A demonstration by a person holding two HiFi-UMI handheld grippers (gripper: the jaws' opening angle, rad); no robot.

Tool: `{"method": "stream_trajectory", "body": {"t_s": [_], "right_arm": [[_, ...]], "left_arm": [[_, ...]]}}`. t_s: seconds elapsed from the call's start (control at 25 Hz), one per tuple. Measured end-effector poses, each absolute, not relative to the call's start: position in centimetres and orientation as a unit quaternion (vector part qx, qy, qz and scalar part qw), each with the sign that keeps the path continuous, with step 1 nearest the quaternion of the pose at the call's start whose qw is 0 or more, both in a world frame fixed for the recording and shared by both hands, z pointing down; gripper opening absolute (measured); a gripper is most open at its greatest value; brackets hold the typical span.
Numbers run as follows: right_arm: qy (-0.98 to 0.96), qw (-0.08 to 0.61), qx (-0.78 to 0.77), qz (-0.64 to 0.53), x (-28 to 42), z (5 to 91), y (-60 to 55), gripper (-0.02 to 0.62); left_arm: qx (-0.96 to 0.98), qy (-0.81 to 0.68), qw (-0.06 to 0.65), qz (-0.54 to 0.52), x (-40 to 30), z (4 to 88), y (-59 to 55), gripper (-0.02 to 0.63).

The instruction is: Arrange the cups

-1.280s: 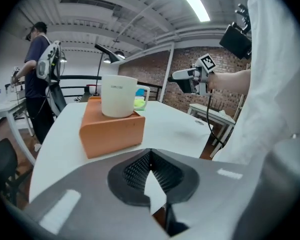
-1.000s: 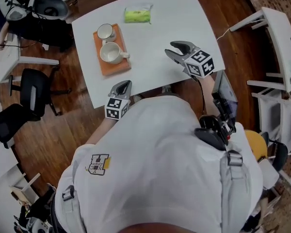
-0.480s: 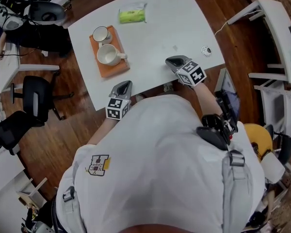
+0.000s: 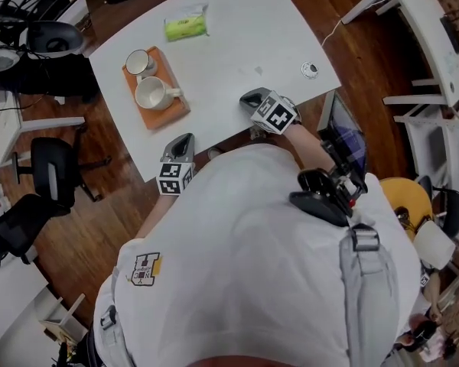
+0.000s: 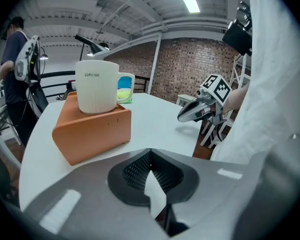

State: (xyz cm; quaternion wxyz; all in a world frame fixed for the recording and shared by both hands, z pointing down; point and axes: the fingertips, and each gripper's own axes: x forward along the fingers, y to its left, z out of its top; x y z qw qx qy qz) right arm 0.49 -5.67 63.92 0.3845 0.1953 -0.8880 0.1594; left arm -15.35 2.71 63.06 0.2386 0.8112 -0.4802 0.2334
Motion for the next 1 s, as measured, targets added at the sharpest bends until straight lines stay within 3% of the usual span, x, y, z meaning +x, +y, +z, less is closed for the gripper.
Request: {"method": "stream_trajectory", "body": {"t_s": [1.0], "right_arm": [[-0.890,0.398,0.176,0.135,-0.9,63.4,-6.3,0.000]], "left_arm": [[0.805,-0.492,0.241,0.229,-15.5,62.8,2.6,0.000]]}}
